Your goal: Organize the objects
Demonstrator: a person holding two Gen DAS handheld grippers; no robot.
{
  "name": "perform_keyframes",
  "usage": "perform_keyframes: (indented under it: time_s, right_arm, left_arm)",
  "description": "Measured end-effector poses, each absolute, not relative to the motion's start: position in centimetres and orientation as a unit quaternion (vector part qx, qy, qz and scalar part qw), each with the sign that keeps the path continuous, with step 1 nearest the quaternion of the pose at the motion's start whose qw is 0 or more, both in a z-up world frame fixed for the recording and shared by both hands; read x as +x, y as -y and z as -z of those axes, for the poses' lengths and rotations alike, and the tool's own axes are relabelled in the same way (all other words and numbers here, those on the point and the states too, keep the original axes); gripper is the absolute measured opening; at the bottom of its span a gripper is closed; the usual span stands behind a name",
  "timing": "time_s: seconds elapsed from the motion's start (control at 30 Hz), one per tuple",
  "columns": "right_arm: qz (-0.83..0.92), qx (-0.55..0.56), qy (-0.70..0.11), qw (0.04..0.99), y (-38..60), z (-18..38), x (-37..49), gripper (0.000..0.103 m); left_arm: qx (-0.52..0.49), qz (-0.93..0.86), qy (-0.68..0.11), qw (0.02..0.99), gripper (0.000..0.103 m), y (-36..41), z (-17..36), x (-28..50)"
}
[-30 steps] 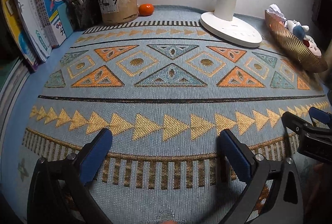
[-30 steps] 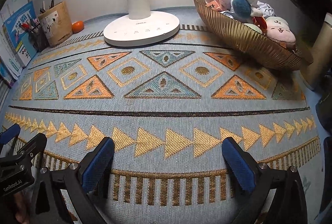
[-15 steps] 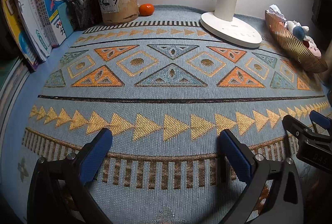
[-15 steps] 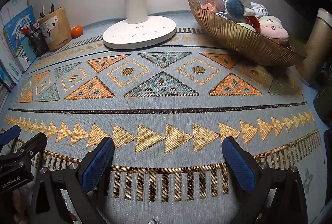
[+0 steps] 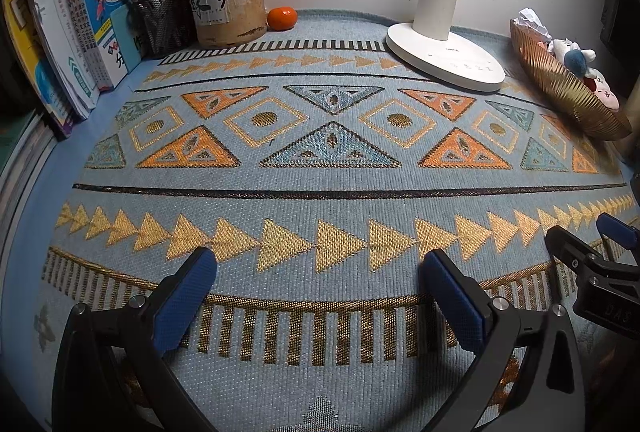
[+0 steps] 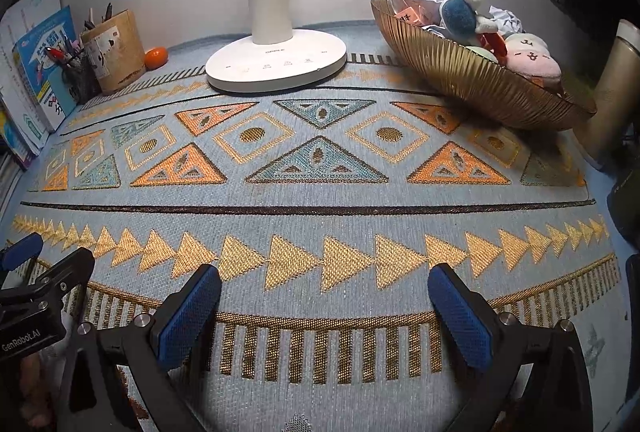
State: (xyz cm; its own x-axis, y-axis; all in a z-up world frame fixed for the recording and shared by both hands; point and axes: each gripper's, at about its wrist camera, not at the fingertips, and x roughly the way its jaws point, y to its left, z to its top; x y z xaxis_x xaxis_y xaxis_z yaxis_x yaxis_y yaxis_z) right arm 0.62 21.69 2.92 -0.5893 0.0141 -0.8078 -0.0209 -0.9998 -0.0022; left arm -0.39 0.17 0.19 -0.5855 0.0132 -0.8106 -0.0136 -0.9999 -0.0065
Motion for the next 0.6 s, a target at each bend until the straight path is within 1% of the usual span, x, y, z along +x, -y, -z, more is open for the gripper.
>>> perform_keyframes:
  time_s: [0.6]
  right_arm:
    - [-0.891,-0.453,-0.003,0.009,-21.76,-2.93,0.64,0.103]
  left_arm:
    - [-0.455,-0.89,0.0,0.007,0.103,-0.18,-0.19,-0.39]
